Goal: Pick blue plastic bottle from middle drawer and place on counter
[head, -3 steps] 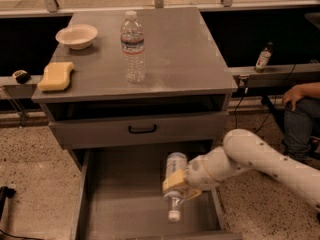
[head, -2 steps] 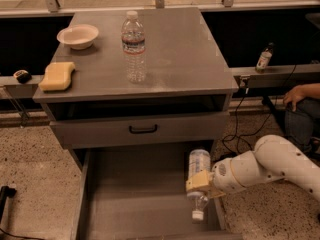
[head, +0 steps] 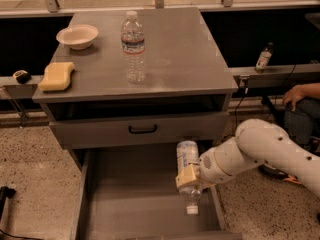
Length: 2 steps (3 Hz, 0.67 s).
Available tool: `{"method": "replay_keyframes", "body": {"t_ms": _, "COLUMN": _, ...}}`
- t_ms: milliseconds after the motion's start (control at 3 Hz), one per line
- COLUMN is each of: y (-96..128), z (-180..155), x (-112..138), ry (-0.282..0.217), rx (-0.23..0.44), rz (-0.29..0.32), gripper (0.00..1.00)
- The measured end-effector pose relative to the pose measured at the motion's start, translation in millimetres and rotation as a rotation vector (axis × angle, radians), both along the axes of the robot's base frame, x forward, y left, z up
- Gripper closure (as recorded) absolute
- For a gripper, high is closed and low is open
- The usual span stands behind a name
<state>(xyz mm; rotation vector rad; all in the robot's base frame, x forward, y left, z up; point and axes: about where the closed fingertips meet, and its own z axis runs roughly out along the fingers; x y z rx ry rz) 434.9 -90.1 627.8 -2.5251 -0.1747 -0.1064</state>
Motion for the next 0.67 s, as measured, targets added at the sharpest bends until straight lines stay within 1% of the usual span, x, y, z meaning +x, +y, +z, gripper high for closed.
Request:
{"method": "replay_keyframes", "body": {"t_ms": 333, "y": 29.3, "z": 80.8, "x": 10.8, "ry": -0.077, "rx": -0.119, "rz": 0.098, "gripper": 1.00}}
{"method": "replay_keyframes", "body": {"t_ms": 667, "y": 37.1, "z": 163.8, "x": 13.7, "ry": -0.118, "rx": -0.218, "rz": 0.143, "gripper": 1.00}}
